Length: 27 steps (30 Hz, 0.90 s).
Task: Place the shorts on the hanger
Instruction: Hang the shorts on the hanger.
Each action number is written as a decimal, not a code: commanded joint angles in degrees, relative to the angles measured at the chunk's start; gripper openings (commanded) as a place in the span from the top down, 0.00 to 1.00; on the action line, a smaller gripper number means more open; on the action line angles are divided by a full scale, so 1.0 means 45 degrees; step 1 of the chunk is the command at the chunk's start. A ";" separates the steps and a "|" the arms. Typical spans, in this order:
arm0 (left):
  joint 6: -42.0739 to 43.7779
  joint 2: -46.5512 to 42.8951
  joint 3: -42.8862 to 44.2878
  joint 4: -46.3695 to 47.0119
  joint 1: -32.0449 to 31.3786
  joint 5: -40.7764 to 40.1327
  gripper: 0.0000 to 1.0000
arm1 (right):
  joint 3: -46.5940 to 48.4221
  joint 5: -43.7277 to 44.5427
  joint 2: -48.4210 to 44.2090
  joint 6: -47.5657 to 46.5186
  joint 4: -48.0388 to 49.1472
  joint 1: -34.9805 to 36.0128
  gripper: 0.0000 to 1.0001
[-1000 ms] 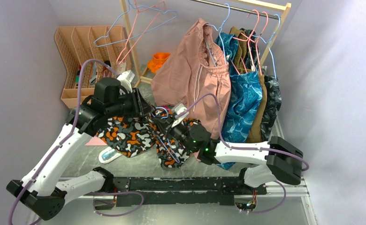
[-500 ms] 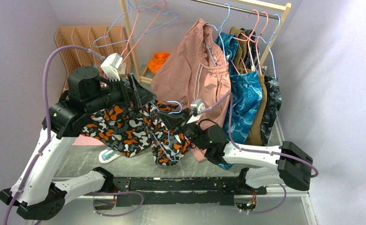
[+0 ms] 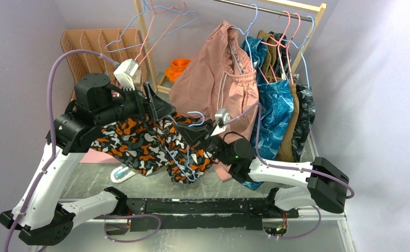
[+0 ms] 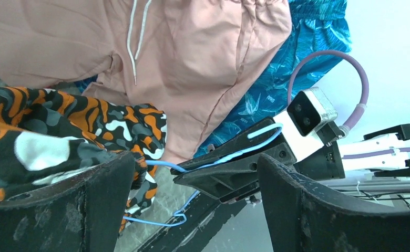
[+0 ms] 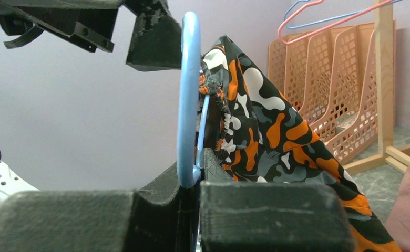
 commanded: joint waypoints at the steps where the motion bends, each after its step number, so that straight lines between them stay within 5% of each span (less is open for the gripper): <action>1: 0.0484 -0.0861 0.0970 -0.0081 0.0063 -0.0807 0.10 | -0.0001 -0.0186 -0.0785 0.0517 0.1410 -0.0349 1.00; 10: 0.2909 -0.3458 0.0043 -0.0002 0.0064 -0.3657 0.14 | 0.0000 -0.1840 -0.3854 -0.0323 -0.1987 -0.0700 1.00; 27: 0.7403 -0.4143 -0.0836 0.1077 0.0055 -0.1609 0.38 | 0.0533 -0.3590 -0.8277 -0.1227 -0.8609 -0.0706 1.00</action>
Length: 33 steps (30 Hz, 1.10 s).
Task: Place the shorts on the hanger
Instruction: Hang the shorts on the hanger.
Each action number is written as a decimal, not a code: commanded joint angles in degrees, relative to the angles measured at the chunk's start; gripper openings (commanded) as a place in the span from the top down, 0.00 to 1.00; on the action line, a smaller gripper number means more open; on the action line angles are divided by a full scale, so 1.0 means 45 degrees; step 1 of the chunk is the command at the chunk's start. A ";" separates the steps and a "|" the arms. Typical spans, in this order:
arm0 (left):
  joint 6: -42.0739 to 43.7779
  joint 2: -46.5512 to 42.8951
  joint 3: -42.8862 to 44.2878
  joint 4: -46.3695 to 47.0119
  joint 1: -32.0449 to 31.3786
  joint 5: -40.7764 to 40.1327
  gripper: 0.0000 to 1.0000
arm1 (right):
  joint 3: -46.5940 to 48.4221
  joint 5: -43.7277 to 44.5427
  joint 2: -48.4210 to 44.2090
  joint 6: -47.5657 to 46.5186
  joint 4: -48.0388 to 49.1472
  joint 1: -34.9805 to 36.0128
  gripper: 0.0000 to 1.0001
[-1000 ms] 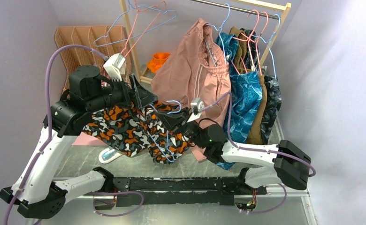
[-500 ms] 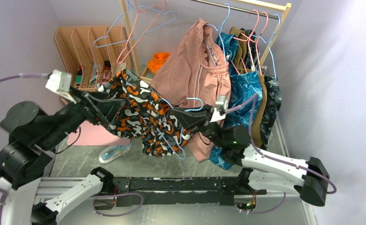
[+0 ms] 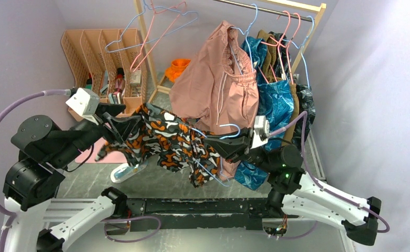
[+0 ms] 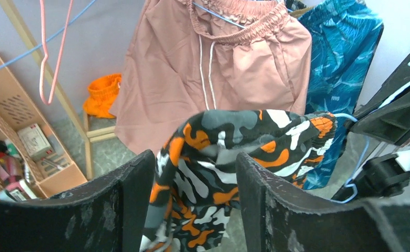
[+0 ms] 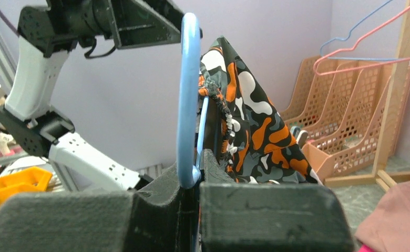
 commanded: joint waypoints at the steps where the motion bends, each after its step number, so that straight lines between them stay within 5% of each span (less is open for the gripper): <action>1: 0.1525 0.0138 0.0137 0.0415 0.0054 0.0748 0.40 | 0.0599 -0.0453 -0.0845 -0.0355 -0.1570 -0.0048 1.00; 8: 0.1876 0.0031 -0.0452 0.0236 0.0055 0.1448 0.48 | 0.0715 -0.0267 -0.1466 -0.0462 -0.2212 -0.0058 1.00; 17: 0.1656 -0.0066 -0.1863 -0.0427 0.0055 0.2387 0.38 | 0.0586 -0.0322 -0.1651 -0.0290 -0.2062 -0.0056 1.00; 21: 0.1641 -0.0127 -0.2188 -0.0593 0.0064 0.2317 0.40 | 0.0587 -0.0334 -0.1616 -0.0275 -0.2022 -0.0047 1.00; 33: 0.1932 -0.0271 -0.2523 -0.0753 0.0061 0.0693 0.93 | 0.1033 -0.0518 -0.1495 -0.0361 -0.2389 -0.0046 1.00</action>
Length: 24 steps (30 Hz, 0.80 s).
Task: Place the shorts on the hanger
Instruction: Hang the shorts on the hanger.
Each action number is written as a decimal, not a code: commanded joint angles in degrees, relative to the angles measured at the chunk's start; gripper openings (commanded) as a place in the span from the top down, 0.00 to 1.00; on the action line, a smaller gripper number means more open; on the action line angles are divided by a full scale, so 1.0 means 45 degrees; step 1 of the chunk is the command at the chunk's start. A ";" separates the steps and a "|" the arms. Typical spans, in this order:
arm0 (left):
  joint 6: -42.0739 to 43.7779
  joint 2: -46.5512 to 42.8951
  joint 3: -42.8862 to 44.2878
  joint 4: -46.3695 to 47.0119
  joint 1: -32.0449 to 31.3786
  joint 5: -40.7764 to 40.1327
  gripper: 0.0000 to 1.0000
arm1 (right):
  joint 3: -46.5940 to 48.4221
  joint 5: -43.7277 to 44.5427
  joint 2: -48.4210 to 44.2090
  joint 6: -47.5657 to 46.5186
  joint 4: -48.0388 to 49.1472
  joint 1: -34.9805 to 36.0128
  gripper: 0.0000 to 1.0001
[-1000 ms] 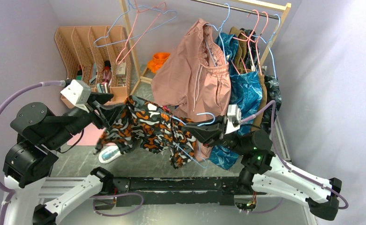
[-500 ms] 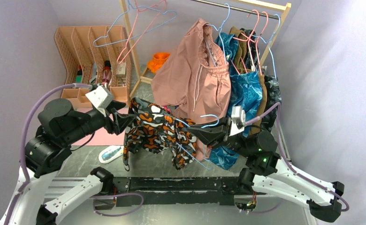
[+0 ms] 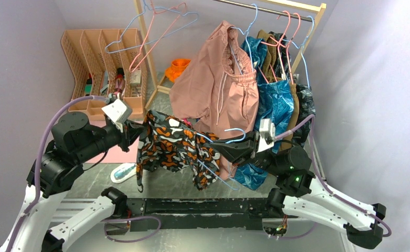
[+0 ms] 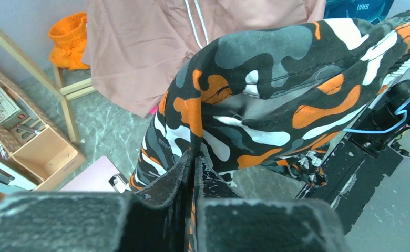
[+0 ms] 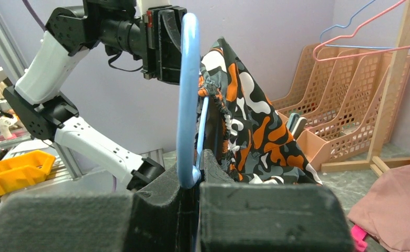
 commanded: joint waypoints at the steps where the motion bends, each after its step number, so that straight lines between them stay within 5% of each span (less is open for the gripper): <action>1: 0.0190 -0.0231 -0.0028 0.0142 0.0058 -0.0629 0.93 | 0.0720 -0.0235 -0.0078 -0.0040 0.0293 -0.0059 1.00; 15: 0.0357 0.0386 0.2798 0.3207 0.0054 -0.0249 0.93 | 0.2224 -0.1266 0.0523 -0.1268 -0.2480 -0.0052 1.00; 24: 0.0391 0.2713 0.4731 0.3471 0.0066 0.1711 0.93 | 0.2236 -0.2716 0.1317 -0.0770 -0.0980 -0.0057 1.00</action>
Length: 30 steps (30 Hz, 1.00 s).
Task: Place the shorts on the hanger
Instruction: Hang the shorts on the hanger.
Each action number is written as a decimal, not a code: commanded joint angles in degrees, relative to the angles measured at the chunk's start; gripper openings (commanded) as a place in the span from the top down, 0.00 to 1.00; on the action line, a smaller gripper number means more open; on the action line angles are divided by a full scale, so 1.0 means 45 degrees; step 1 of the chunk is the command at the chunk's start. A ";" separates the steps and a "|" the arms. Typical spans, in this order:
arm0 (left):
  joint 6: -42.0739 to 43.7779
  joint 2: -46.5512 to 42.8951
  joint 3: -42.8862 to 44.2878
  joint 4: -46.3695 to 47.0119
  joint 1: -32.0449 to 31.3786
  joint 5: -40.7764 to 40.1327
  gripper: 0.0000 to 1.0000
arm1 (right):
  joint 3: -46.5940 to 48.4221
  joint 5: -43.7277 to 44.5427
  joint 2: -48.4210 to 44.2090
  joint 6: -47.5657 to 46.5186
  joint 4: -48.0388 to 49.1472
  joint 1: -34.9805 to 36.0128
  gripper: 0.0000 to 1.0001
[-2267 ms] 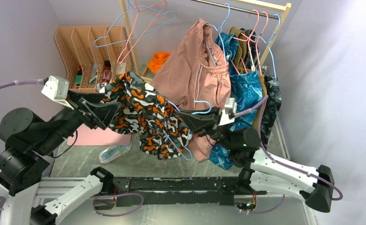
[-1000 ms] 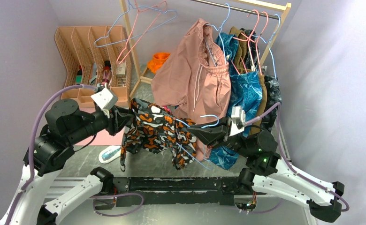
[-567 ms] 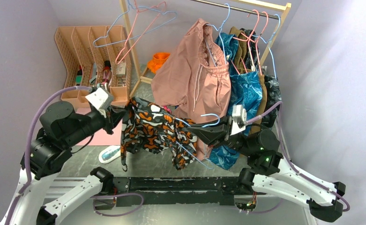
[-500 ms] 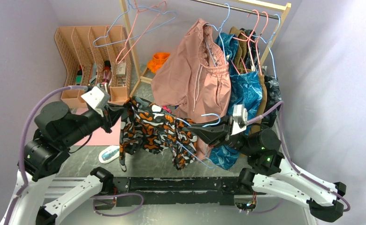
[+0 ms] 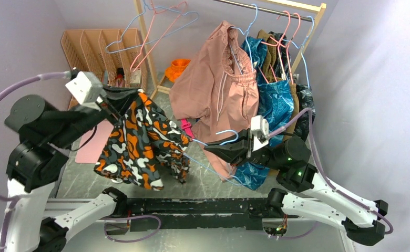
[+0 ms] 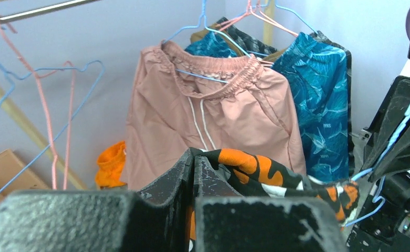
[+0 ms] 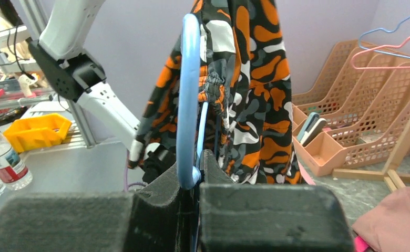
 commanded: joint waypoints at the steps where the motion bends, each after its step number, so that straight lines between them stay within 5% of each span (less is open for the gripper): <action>1: 0.0051 0.1159 0.0572 0.0711 0.0056 0.1366 0.93 | 0.0242 -0.1007 0.0382 0.0152 0.1140 -0.0058 1.00; 18: -0.2163 0.1489 0.1506 0.1510 0.0061 0.1456 0.89 | -0.2144 0.1459 -0.0821 0.1587 0.6640 -0.0062 1.00; 30: -0.3051 0.0485 0.0832 0.1973 0.0056 0.0685 0.36 | -0.2627 0.2079 -0.0676 0.2169 0.8506 -0.0053 1.00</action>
